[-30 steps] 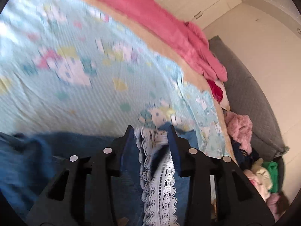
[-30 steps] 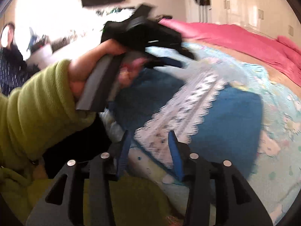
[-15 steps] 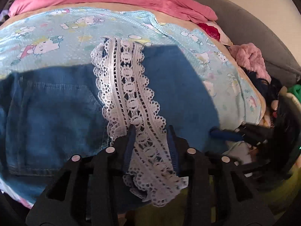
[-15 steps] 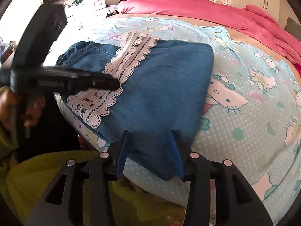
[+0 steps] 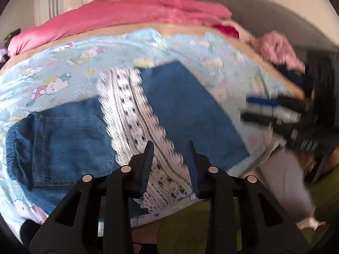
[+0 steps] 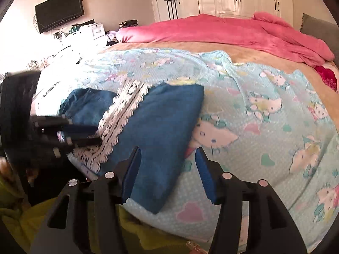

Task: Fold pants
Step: 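Lay the lace edge flat on the pants and open the left tool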

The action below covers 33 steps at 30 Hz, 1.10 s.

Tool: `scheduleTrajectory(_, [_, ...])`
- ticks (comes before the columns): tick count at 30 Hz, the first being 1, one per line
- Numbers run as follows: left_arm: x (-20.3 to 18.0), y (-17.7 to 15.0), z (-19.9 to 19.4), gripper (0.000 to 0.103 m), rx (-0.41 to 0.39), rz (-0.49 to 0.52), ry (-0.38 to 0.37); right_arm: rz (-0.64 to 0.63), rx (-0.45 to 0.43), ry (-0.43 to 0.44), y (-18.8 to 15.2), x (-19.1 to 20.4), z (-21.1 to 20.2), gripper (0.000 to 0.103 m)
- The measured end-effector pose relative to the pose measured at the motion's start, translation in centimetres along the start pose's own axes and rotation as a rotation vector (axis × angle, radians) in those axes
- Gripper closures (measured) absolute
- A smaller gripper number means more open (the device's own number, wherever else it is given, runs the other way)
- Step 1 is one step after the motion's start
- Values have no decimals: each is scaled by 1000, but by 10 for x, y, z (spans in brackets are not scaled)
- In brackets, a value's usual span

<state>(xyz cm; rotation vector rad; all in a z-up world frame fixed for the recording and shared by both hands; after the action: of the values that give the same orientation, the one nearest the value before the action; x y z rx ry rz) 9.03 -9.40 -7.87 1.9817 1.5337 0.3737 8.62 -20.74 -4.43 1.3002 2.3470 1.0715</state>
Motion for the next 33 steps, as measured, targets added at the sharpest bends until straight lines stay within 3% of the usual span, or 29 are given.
scheduleTrajectory(2, [2,-18,21,80,71,14,41,-22,-3,4,7,4,3,51])
scheduleTrajectory(11, [4,-22,20,80,55,25,44,-81,39,22,56,16,59,51])
scheduleTrajectory(17, [4,-22,20,80,54,19,27,-64,185,-79,68,-9,126,51])
scheduleTrajectory(20, [8,-22,20,80,52,11,13,-66,216,-117,70,-21,152,51])
scheduleTrajectory(29, [15,-24,21,80,49,-6,-10,-35,205,-124,88,-34,181,46])
scheduleTrajectory(33, [15,-25,21,80,51,-16,-18,35,168,-88,98,-40,170,45])
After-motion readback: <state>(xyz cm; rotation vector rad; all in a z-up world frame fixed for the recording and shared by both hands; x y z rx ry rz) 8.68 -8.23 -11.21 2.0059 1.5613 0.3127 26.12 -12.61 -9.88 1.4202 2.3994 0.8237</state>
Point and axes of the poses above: each gripper's, at about its wrist camera, not at the fingertips, and z roughly the way its jaws point, x to its left, y to its top, the point moved 9 cm from there along z, roughly the way its jaws point, and after that the axes turned 2 degrees about -z, right-handed, at the moved point
